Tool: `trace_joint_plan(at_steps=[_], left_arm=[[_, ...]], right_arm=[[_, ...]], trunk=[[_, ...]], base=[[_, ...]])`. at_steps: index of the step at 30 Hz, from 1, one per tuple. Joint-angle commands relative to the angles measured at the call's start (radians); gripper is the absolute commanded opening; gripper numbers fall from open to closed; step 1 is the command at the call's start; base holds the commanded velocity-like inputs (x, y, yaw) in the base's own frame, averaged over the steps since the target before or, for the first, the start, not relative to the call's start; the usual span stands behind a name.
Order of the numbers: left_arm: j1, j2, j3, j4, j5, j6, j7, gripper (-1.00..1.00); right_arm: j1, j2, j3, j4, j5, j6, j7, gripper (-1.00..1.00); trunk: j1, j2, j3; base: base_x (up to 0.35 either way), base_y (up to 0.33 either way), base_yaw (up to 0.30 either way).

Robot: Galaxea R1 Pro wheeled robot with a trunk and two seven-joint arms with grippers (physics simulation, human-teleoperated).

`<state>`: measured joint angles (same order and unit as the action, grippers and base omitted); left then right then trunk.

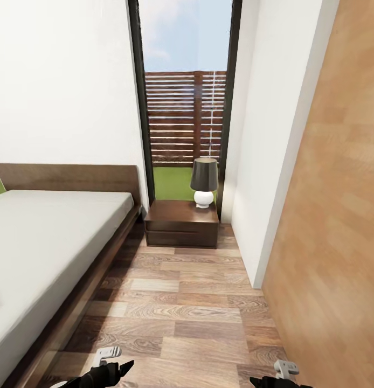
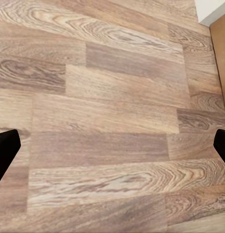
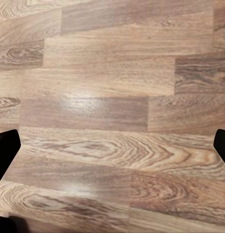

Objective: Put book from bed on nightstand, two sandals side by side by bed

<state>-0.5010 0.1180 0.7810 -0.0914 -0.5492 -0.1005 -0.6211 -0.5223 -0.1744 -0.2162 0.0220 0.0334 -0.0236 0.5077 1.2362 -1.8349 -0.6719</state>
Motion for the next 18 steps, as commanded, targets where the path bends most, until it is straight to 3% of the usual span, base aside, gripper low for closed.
trace_joint_plan(at_steps=[1,18], left_arm=[[-0.001,0.0,0.006,0.0,-0.011,-0.006,-0.002,1.0],[-0.001,0.0,0.006,0.001,-0.011,-0.006,-0.002,1.0]], right_arm=[[-0.001,0.0,-0.006,0.002,0.003,-0.002,0.003,1.0],[-0.001,0.0,-0.006,0.001,0.003,-0.002,0.003,1.0]], trunk=[[0.0,0.0,-0.001],[0.0,0.0,-0.008]], base=[[0.009,0.0,0.0],[0.0,0.0,0.0]])
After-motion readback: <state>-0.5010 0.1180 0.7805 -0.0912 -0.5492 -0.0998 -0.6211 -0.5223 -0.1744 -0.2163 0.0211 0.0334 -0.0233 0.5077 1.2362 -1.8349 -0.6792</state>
